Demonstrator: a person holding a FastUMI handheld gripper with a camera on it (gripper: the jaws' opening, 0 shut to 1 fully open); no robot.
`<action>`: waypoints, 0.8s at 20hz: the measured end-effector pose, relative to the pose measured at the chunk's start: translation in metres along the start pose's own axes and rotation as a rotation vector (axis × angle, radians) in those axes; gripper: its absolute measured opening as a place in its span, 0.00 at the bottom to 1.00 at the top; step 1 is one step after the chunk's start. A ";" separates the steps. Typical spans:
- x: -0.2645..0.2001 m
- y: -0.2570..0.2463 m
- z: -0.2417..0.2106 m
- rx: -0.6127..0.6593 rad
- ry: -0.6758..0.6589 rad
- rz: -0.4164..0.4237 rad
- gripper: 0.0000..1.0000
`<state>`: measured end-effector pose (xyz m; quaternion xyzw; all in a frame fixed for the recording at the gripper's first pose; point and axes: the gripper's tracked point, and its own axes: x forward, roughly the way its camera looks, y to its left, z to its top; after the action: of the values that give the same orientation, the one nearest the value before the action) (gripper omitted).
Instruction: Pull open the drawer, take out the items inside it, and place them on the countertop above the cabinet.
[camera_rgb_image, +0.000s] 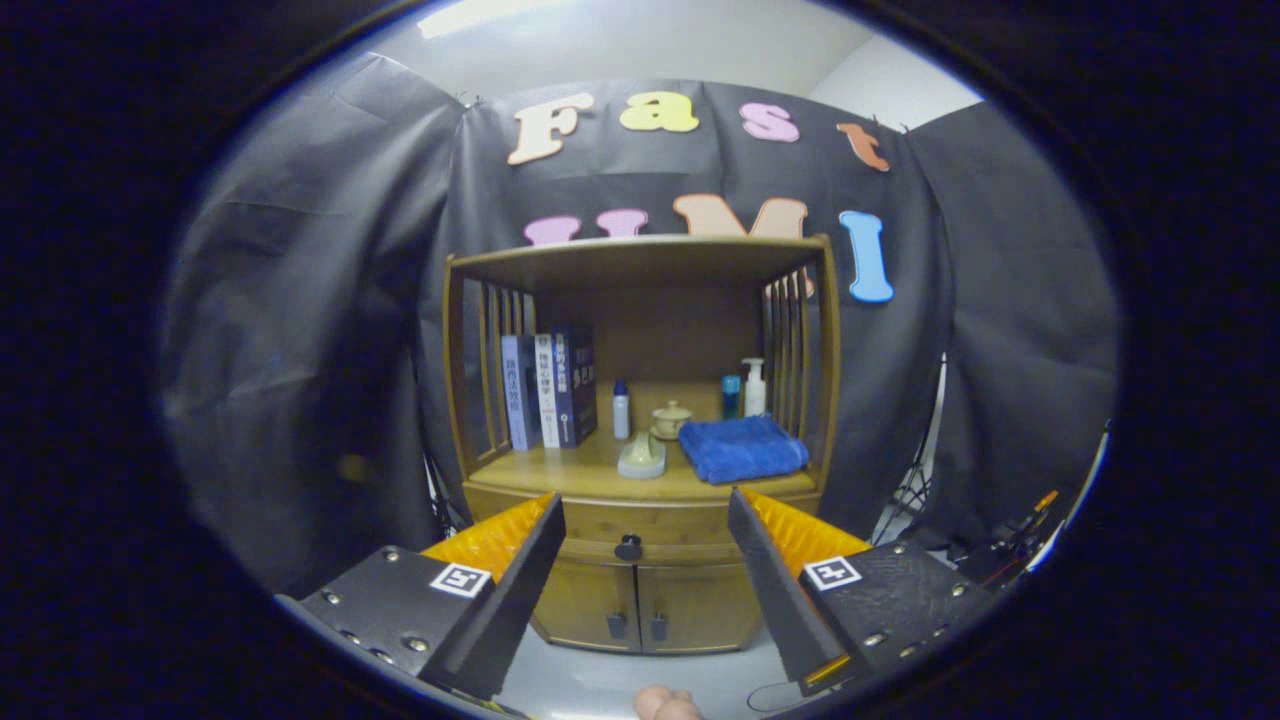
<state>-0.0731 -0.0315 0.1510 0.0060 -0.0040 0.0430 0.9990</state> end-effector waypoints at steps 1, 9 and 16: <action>-0.007 0.002 0.007 -0.005 -0.013 0.004 0.98; -0.036 0.012 0.034 -0.049 -0.075 0.055 0.98; -0.029 0.016 0.024 -0.062 -0.056 0.053 0.98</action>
<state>-0.1038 -0.0182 0.1751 -0.0237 -0.0334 0.0692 0.9968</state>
